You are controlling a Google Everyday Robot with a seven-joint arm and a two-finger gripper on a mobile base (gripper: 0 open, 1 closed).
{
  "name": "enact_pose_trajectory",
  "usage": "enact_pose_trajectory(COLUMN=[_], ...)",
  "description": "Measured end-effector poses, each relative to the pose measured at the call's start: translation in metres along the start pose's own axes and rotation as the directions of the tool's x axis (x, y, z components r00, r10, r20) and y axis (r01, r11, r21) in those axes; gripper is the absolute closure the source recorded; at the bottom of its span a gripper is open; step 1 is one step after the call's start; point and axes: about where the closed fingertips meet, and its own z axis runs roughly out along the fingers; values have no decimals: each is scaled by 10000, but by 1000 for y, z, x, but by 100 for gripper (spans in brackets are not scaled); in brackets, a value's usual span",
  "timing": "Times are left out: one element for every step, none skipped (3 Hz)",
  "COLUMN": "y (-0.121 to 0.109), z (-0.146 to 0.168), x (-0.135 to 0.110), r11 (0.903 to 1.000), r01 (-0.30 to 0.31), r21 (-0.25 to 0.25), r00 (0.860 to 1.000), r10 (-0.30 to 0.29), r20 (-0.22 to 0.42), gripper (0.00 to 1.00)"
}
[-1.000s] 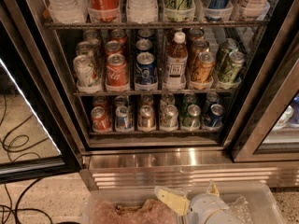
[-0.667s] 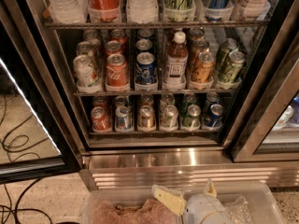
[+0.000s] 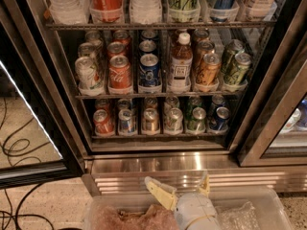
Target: Pick 7up can from bottom shelf of fridge
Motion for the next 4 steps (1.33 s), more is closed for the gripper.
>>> enact_pose_trajectory(y=[-16,-16,-10,-1], z=[1,1,6,22], x=[-3,-3,9,25], r11=[9986,9986,9994,9994], r01=[-196,-195,-94,83], r21=[488,487,325,323], r00=[9978,9978,9961,9871], r10=[164,164,65,-134], r20=[641,642,880,1596], gripper=[0,0,0,0])
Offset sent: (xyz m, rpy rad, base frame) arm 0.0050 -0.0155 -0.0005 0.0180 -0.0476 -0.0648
